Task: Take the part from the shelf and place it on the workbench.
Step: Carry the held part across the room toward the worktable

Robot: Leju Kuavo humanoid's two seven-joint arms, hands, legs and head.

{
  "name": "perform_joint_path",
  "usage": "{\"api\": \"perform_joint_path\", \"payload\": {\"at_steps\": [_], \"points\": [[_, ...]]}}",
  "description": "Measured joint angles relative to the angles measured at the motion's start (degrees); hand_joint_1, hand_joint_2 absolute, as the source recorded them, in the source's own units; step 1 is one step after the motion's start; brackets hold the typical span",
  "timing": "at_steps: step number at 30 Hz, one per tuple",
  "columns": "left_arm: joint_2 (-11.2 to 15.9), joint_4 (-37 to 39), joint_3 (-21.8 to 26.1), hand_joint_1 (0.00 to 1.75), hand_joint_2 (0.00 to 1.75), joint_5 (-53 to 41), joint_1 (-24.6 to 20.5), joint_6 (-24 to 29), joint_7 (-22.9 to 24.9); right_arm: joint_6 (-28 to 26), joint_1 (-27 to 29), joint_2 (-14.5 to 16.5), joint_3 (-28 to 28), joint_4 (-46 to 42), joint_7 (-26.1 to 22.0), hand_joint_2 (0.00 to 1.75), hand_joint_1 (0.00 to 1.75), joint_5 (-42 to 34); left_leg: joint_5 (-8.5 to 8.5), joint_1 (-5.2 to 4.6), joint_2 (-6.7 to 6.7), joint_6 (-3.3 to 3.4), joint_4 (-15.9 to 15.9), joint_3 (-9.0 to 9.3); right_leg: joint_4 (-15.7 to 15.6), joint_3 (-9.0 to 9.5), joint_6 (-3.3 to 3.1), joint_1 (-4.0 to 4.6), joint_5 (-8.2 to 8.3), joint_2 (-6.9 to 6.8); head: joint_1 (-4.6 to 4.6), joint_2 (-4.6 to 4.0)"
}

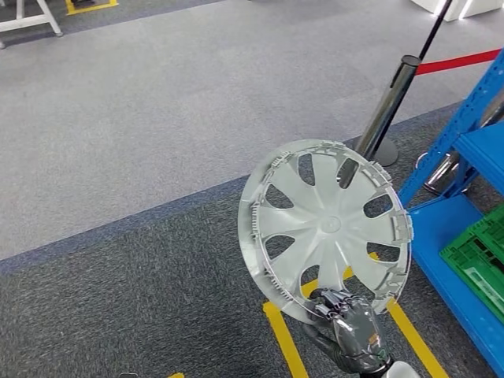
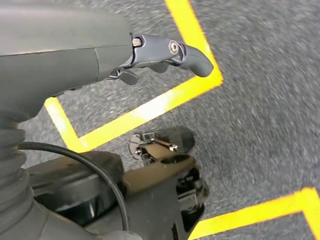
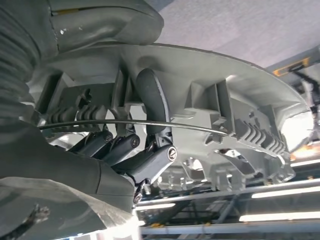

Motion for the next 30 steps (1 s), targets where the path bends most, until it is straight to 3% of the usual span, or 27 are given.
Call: {"api": "perform_joint_path", "payload": {"at_steps": [2,3,4,5,6,7,9,11,12,14,16,18,20,21,23,24,25,27,29,30], "points": [[-0.1,0.0,0.0,0.00,1.75,0.0,-0.2,0.0,0.1,0.0,0.0,-0.1,0.0,0.0,0.1,1.75,1.75,0.0,0.35,0.35,-1.34,0.40,-0.7,0.38,5.1,-2.61,0.24,-0.18,-2.63,3.79,0.27,-0.01],[-0.2,0.0,0.0,0.00,1.75,0.0,-0.3,0.0,0.1,0.0,0.1,-0.1,0.0,0.0,0.1,1.75,1.75,0.1,0.35,0.41,-2.03,0.53,-0.7,0.40,9.0,-4.70,0.36,-0.21,-4.18,4.94,0.33,-0.01],[-0.2,0.0,0.0,0.00,1.75,-0.1,-0.4,0.0,0.1,0.0,0.1,-0.1,0.1,0.0,0.2,1.75,1.75,0.2,0.32,0.43,-2.79,0.58,-0.7,0.42,12.5,-6.78,0.52,-0.22,-5.21,5.37,0.45,-0.01],[-0.3,0.0,0.0,0.00,1.75,-0.2,-0.3,0.0,0.1,0.0,0.2,-0.1,0.2,0.0,0.2,1.75,1.75,0.2,0.27,0.45,-3.54,0.60,-0.7,0.48,14.4,-8.21,0.67,-0.24,-5.21,5.51,0.45,-0.01],[-0.3,0.0,0.0,0.00,1.75,-0.3,-0.3,-0.1,0.2,0.0,0.2,-0.2,0.3,0.0,0.4,1.75,1.75,0.3,0.22,0.51,-4.33,0.55,-0.6,0.56,14.2,-8.60,0.81,-0.29,-3.99,5.56,0.45,-0.01],[-0.3,0.0,0.0,0.00,1.75,-0.4,-0.3,-0.1,0.2,0.0,0.2,-0.2,0.3,0.0,0.5,1.75,1.75,0.3,0.12,0.61,-5.17,0.42,-0.4,0.67,11.7,-7.88,0.96,-0.41,-1.75,5.80,0.49,-0.01],[-0.3,0.0,-0.1,0.00,1.75,-0.7,-0.3,-0.1,0.2,0.0,0.2,-0.2,0.5,0.1,0.7,1.75,1.75,0.3,-0.25,0.76,-6.75,-0.10,0.2,0.64,4.4,-4.96,1.26,-0.85,2.29,7.94,0.49,-0.01],[-0.3,0.0,-0.2,0.00,1.75,-0.7,-0.4,-0.1,0.2,0.0,0.2,-0.2,0.6,0.1,0.9,1.75,1.75,0.4,-0.43,0.83,-8.10,-0.71,0.8,0.11,0.6,-3.00,1.03,-1.04,3.18,9.84,0.45,0.00],[-0.3,0.0,-0.2,0.00,1.75,-0.8,-0.3,-0.1,0.2,0.0,0.2,-0.3,0.7,0.1,0.9,1.75,1.75,0.4,-0.35,0.88,-8.73,-1.00,1.0,-0.15,0.3,-2.67,0.75,-0.94,2.90,9.90,0.43,0.00],[-0.3,0.0,-0.2,0.00,1.75,-0.8,0.0,-0.1,0.2,-0.1,0.1,-0.3,0.8,0.0,0.9,1.75,1.75,0.5,-0.37,0.99,-9.26,-1.52,1.2,-0.42,0.0,-2.27,0.08,-0.92,2.98,8.67,0.41,0.00],[-0.3,0.0,-0.3,0.00,1.75,-0.8,0.0,-0.1,0.2,-0.1,0.1,-0.4,0.8,0.0,1.1,1.75,1.75,0.5,-2.01,0.94,-6.94,-2.12,3.8,-1.58,-0.4,-1.74,-0.66,-0.96,3.02,7.18,0.09,0.00],[-0.4,0.0,-0.3,0.00,1.75,-0.8,-0.2,-0.1,0.2,-0.1,0.2,-0.4,0.8,0.0,1.2,1.75,1.75,0.6,-5.28,1.23,-3.92,-2.72,10.6,-4.81,-0.6,-1.35,-1.23,-0.72,2.81,5.47,-0.20,0.00],[-0.4,0.0,-0.4,0.00,1.75,-0.9,-0.2,-0.1,0.2,-0.1,0.2,-0.4,0.8,0.0,1.3,1.75,1.75,0.6,-7.07,1.73,-3.06,-3.07,16.5,-7.80,-0.6,-1.11,-1.44,-0.54,2.52,3.83,-0.21,-0.01],[-0.4,0.0,-0.4,0.00,1.75,-0.9,-0.2,-0.1,0.2,-0.1,0.2,-0.4,0.8,0.0,1.3,1.75,1.75,0.7,-6.45,1.91,-2.93,-3.15,16.8,-8.05,-0.5,-0.93,-1.42,-0.51,2.34,3.09,-0.21,-0.01],[-0.4,0.0,-0.4,0.00,1.75,-1.1,-0.1,-0.1,0.3,-0.1,0.2,-0.4,0.8,0.0,1.4,1.75,1.75,1.0,-2.59,2.06,-2.00,-3.05,11.4,-5.51,-0.6,-0.31,-1.18,-0.51,1.85,1.72,-0.22,-0.01],[-0.4,0.0,-0.4,0.00,1.75,-1.1,-0.2,-0.1,0.3,-0.1,0.2,-0.4,0.8,0.0,1.5,1.75,1.75,1.1,-0.97,1.84,-0.64,-2.89,7.8,-3.67,-0.6,-0.14,-0.96,-0.45,1.54,1.06,-0.21,-0.01],[-0.4,0.0,-0.4,0.00,1.75,-1.2,-0.3,-0.1,0.3,-0.2,0.2,-0.5,0.8,0.0,1.6,1.75,1.75,1.3,-0.05,1.52,0.69,-2.61,4.6,-2.13,-0.6,0.16,-0.69,-0.35,1.25,0.48,-0.23,-0.01],[-0.4,0.0,-0.5,0.00,1.75,-1.2,-0.4,-0.1,0.5,-0.2,0.1,-0.5,0.8,0.0,1.7,1.75,1.75,1.6,-0.19,0.76,2.16,-2.02,2.0,-1.03,-0.8,0.50,-0.20,-0.14,0.90,-0.74,-0.13,-0.01],[-0.3,0.0,-0.5,0.00,1.75,-1.2,-0.3,-0.1,0.6,-0.2,-0.2,-0.5,0.8,0.0,1.7,1.75,1.75,1.9,-0.16,0.63,1.03,-1.31,1.2,-0.84,-1.1,1.08,0.35,-0.29,0.57,-1.63,-0.02,0.00],[-0.3,0.0,-0.5,0.00,1.75,-1.3,-0.2,-0.1,0.6,-0.2,-0.3,-0.5,0.8,0.0,1.7,1.75,1.75,2.0,-0.07,0.73,0.34,-0.90,0.8,-0.55,-0.7,1.09,0.56,-0.45,0.04,-0.72,-0.01,0.00]]}}
